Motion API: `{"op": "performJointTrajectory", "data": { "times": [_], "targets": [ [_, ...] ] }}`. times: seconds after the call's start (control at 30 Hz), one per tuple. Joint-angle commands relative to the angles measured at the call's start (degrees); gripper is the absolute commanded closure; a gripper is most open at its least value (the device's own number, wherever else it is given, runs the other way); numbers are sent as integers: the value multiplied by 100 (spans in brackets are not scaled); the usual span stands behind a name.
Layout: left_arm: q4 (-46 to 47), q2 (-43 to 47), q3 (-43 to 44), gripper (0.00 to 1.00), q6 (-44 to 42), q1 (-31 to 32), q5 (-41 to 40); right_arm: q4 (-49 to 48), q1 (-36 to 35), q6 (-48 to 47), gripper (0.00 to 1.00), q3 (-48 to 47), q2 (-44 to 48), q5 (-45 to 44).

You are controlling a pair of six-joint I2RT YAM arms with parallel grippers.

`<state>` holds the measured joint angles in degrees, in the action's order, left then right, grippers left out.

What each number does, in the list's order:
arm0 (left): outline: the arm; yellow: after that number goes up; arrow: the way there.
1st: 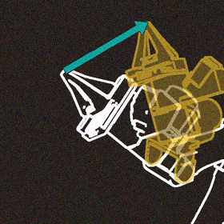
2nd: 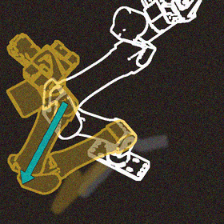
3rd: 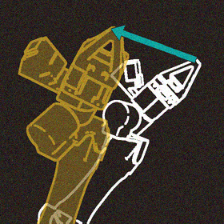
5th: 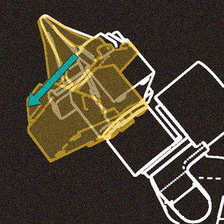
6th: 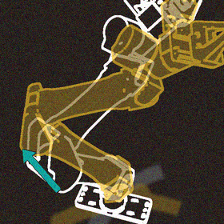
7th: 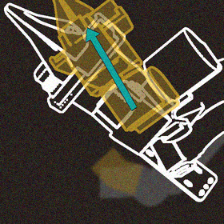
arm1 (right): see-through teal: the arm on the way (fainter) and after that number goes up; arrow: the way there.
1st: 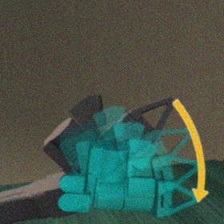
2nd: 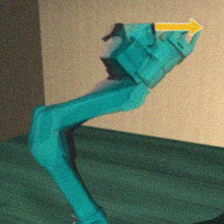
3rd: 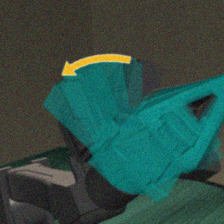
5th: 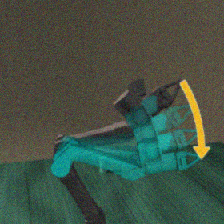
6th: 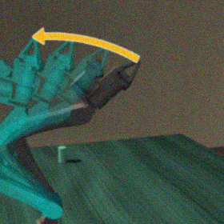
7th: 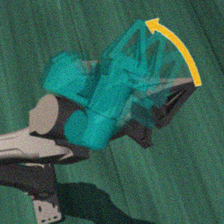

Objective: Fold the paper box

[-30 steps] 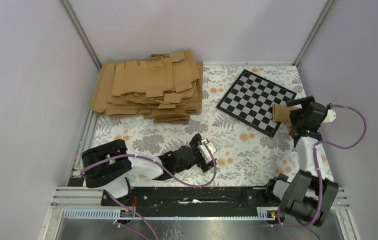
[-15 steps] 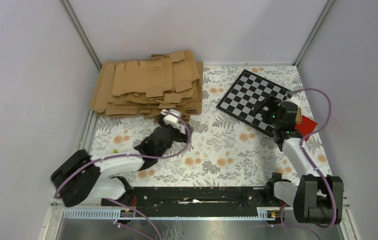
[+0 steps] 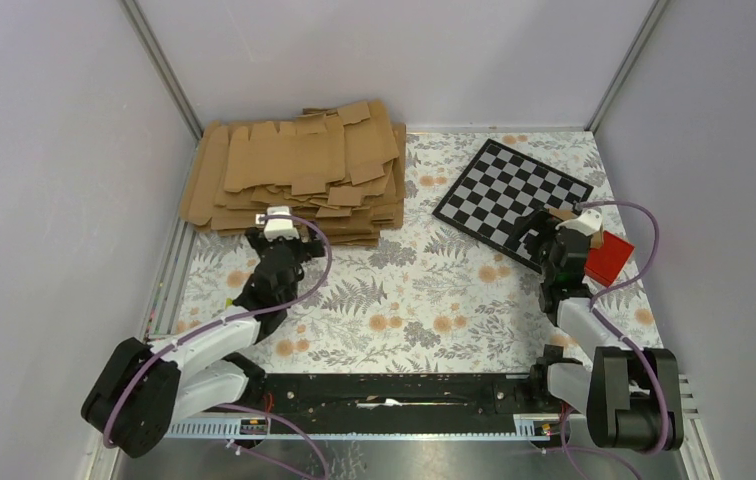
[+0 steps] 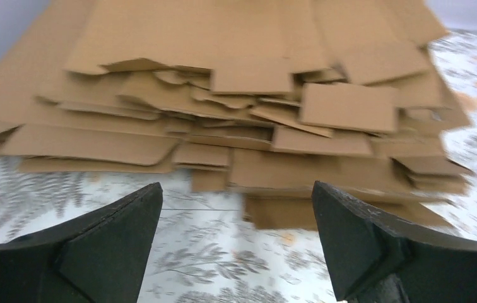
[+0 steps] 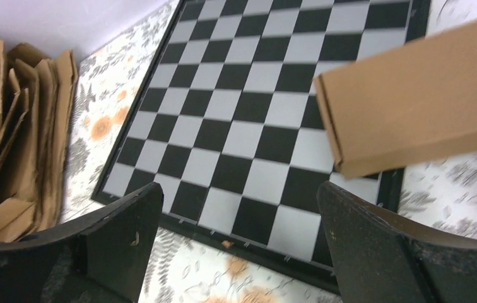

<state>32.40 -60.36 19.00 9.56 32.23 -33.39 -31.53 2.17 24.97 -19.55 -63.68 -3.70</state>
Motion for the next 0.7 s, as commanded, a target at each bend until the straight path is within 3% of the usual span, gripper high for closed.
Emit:
{"op": "performJointTrajectory", "data": {
  "times": [0.0,0.07,0.1,0.17,0.23,0.3,0.4,0.5,0.57,0.67],
  "targets": [
    [884,-63,-277,1,-326,-600,-572,-1809,-24,-1103,0,341,-410,-759],
    [938,-115,-266,1,-223,-1044,-338,-1988,-22,-1277,1,337,-710,-727],
    [1152,-227,-321,1,-194,-1251,-234,-1623,-24,-1355,0,189,-657,-577],
    [1905,-640,-603,1,-97,-1770,72,-2068,-31,-1418,0,323,-749,-451],
    [2564,-1258,-782,1,11,-2214,562,-1898,-32,-1447,0,337,-612,-431],
    [2255,-1437,-553,2,-151,-2306,1018,-1899,-33,-1541,0,458,-512,-382],
    [2288,-1548,-479,4,-209,-2337,1051,-2077,-32,-1510,0,726,-637,-396],
    [3297,-1713,-816,4,-519,-2559,1511,-2697,-33,-1613,0,785,-1104,-407],
    [3978,-2389,-828,6,-223,-2980,2007,-2736,-39,-1866,0,702,-1208,-381],
    [3764,-2599,-634,10,-271,-3082,2515,-3386,-41,-2022,0,835,-1496,-367]
  ]
}}
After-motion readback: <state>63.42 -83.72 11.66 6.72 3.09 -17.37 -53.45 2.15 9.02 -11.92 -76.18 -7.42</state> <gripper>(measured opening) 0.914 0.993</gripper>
